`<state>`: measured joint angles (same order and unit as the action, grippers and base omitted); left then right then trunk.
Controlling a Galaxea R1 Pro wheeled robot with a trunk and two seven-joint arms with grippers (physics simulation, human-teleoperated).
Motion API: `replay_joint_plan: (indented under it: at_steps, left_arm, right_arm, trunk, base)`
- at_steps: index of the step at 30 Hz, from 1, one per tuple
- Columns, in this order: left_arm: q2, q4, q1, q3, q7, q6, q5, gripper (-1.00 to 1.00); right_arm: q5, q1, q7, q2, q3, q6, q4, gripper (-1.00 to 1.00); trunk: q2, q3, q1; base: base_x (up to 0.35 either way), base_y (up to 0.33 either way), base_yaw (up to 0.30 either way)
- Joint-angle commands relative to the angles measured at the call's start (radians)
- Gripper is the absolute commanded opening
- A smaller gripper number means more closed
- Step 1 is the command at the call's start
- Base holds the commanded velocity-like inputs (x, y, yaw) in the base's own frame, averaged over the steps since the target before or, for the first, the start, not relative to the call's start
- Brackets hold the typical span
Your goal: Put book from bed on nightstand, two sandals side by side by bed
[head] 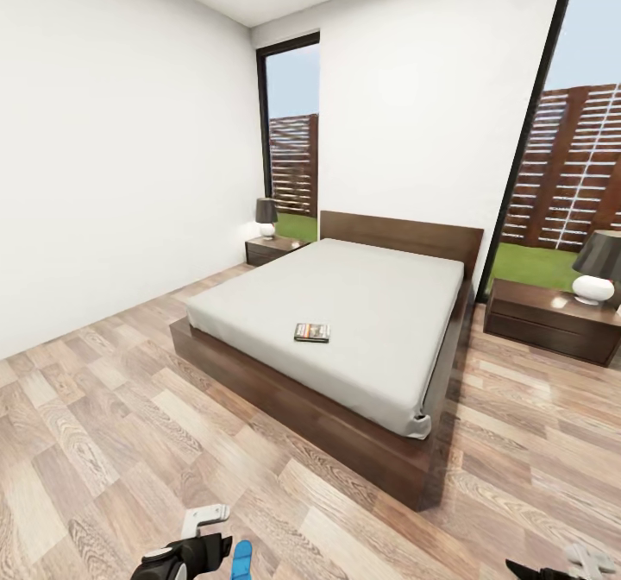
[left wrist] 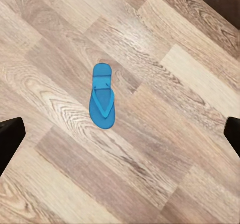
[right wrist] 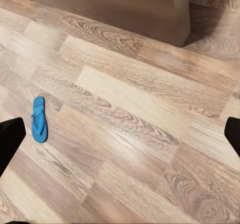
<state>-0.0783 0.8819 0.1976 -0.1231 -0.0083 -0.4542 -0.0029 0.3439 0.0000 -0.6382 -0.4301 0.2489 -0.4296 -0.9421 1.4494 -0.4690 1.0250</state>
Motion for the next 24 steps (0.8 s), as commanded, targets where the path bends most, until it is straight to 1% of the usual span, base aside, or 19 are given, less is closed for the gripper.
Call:
replay_joint_plan:
  at_steps: [1,2,15,24]
  left_arm:
    - [-0.002,0.002,0.001,-0.002,-0.001,-0.006,0.0,1.0]
    - [-0.002,0.002,0.001,-0.002,-0.001,-0.006,0.0,1.0]
    - [-0.003,0.001,0.0,0.0,-0.001,-0.007,0.0,1.0]
    - [-0.003,0.001,0.0,0.0,-0.001,-0.006,0.0,1.0]
  right_arm:
    - [0.009,0.0,-0.002,0.0,0.001,-0.01,-0.008,1.0]
    - [0.009,0.0,-0.002,-0.001,0.001,-0.011,-0.013,1.0]
    - [0.012,0.0,-0.003,-0.001,0.003,-0.013,-0.023,1.0]
    - [0.011,0.0,-0.002,0.003,0.003,-0.004,-0.023,1.0]
  trunk:
    - [0.001,-0.001,0.0]
    - [0.001,-0.001,0.0]
    - [0.092,-0.042,0.05]
    - [0.155,-0.07,0.084]
  base:
    - [0.0,0.0,0.0]
    - [0.0,0.0,0.0]
    - [0.0,0.0,0.0]
    - [0.0,0.0,0.0]
